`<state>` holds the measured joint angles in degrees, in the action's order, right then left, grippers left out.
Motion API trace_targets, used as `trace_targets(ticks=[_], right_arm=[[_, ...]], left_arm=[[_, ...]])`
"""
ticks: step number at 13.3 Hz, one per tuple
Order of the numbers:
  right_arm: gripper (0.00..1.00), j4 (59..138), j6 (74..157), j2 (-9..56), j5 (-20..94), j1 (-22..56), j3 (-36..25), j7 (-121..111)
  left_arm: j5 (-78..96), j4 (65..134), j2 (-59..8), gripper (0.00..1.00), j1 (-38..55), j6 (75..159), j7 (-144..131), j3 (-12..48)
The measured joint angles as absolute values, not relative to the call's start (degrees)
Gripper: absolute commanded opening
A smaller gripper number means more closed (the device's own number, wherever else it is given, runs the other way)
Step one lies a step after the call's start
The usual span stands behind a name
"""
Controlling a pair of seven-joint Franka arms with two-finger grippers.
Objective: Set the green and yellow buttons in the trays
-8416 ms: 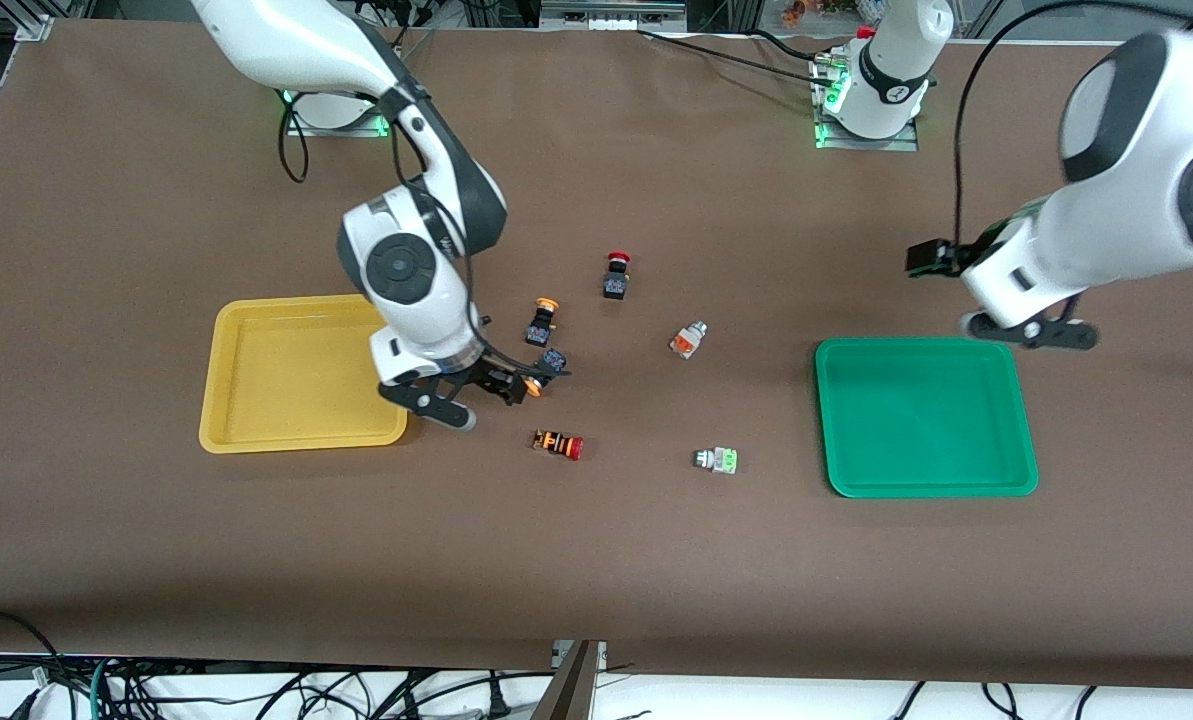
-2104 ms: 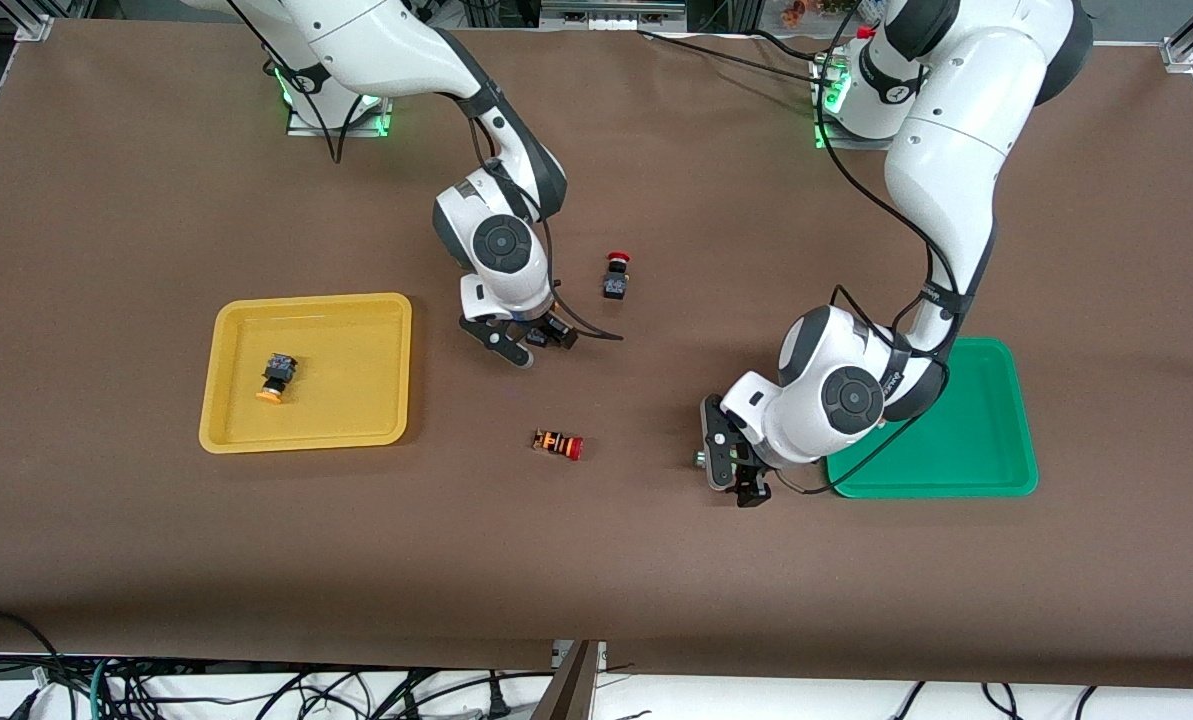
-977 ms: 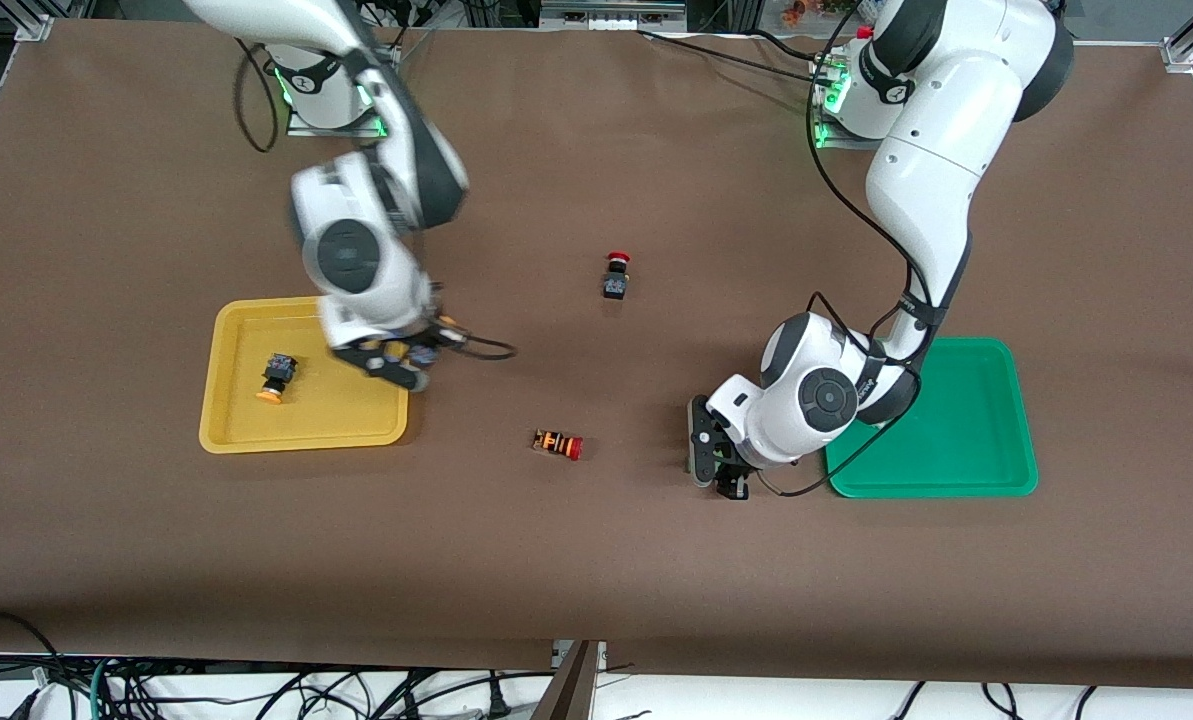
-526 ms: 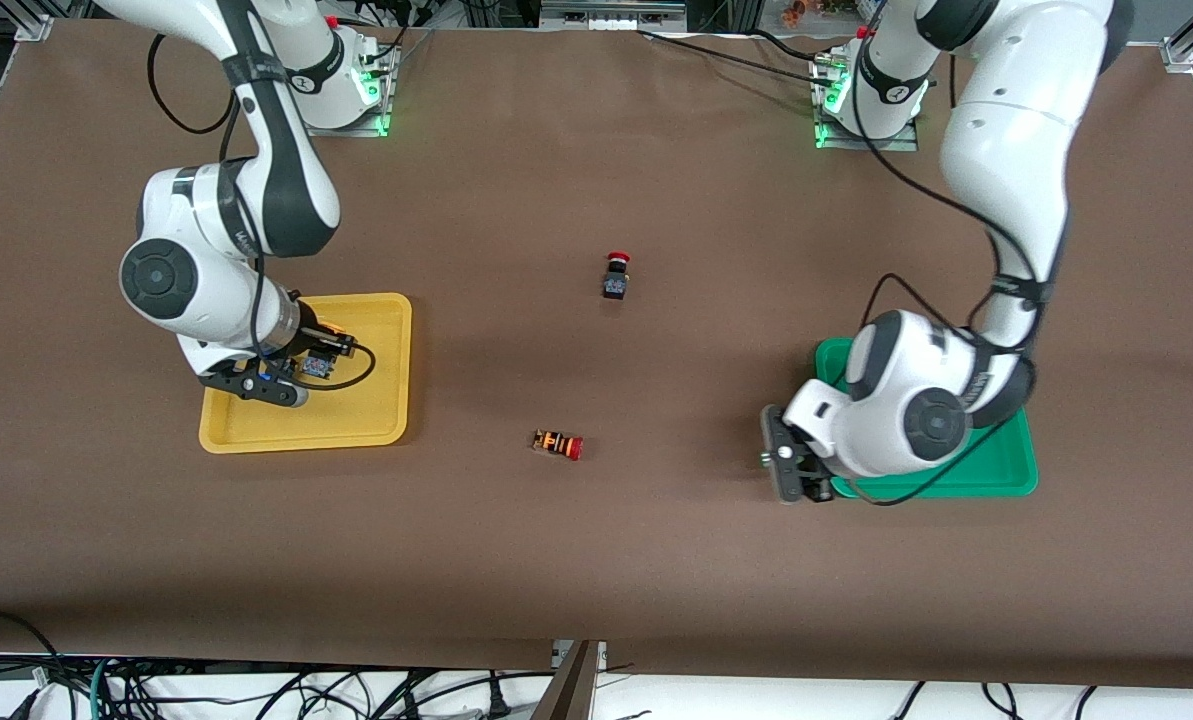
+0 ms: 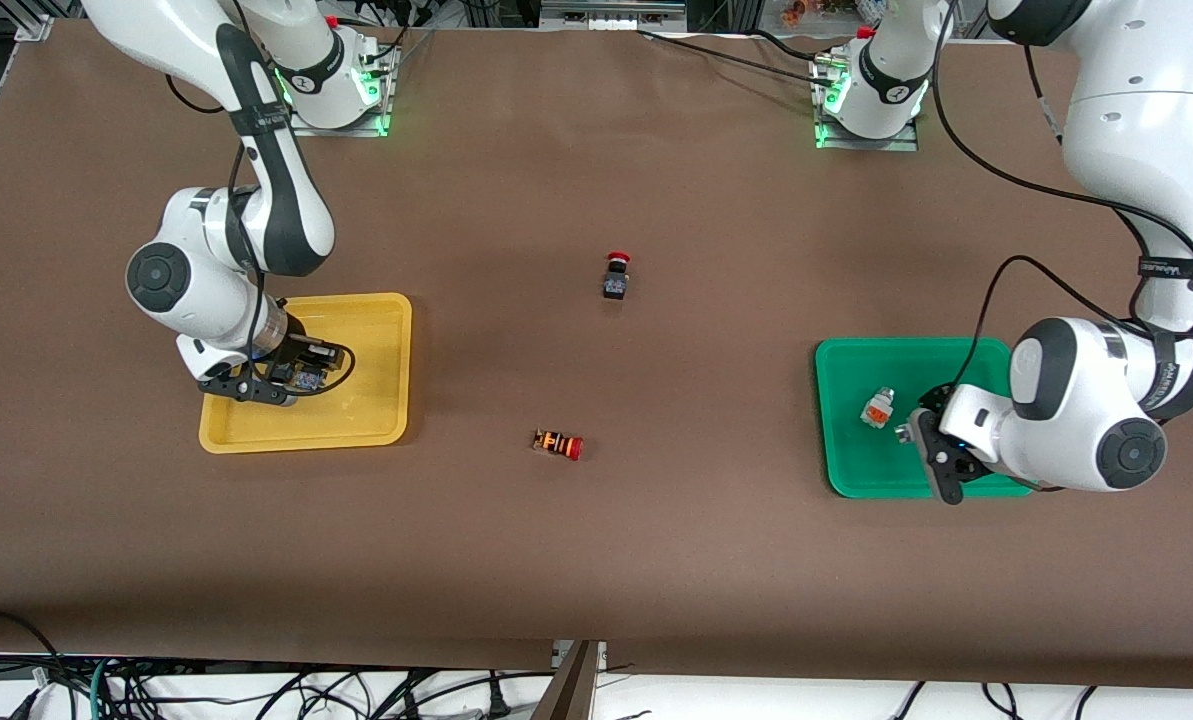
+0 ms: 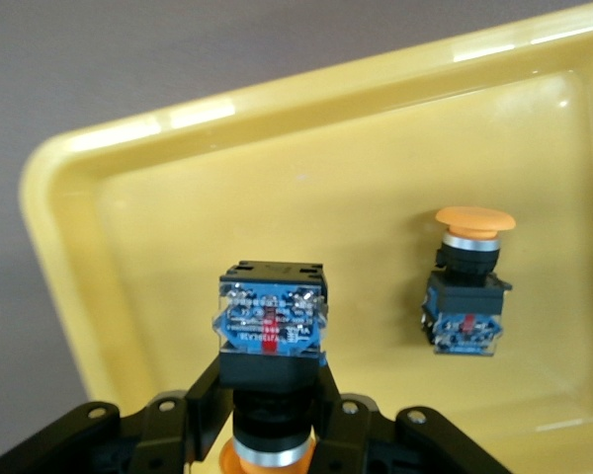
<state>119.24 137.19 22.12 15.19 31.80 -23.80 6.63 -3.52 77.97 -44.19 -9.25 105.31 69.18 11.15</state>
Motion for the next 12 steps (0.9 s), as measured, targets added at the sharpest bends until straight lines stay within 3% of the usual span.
trace_targets(ticks=[1, 2, 3, 4, 5, 6, 7, 9, 12], right_arm=[[0.00, 120.11, 138.86, 22.58, 15.21, 31.75, -23.83, 5.76], [0.00, 120.59, 139.96, 22.99, 15.24, 31.57, -23.90, 5.39], [0.00, 120.99, 140.85, 23.27, 15.35, 31.39, -23.99, 5.15], [0.01, 121.30, 141.49, 23.42, 15.67, 31.26, -24.01, 4.97], [0.27, 121.48, 141.99, 23.54, 16.19, 31.23, -24.01, 4.71], [0.62, 121.55, 142.67, 23.72, 16.68, 31.23, -23.97, 4.53], [0.75, 121.56, 143.32, 23.88, 16.92, 31.23, -23.91, 4.46], [0.89, 121.51, 144.10, 23.94, 17.07, 31.25, -23.85, 4.42], [0.93, 121.18, 144.76, 23.37, 17.23, 31.25, -23.84, 4.40]], left_arm=[[-5.10, 79.83, -44.34, 0.12, -10.17, 107.78, 70.10, 11.18], [-6.57, 81.91, -44.47, 0.70, -10.80, 110.94, 70.83, 11.18], [-7.12, 83.57, -44.61, 1.00, -11.27, 113.47, 71.74, 11.18], [-7.19, 84.45, -44.67, 1.00, -11.54, 114.72, 72.57, 11.22], [-7.20, 84.49, -44.52, 1.00, -11.66, 115.11, 73.20, 11.44], [-7.20, 84.29, -43.87, 1.00, -11.65, 115.27, 73.43, 11.74], [-7.20, 84.10, -42.52, 1.00, -11.59, 114.74, 73.15, 12.19], [-7.20, 83.31, -38.41, 1.00, -11.43, 109.94, 68.95, 13.42], [-7.20, 80.70, -31.84, 1.00, -11.26, 99.75, 57.20, 14.98]])
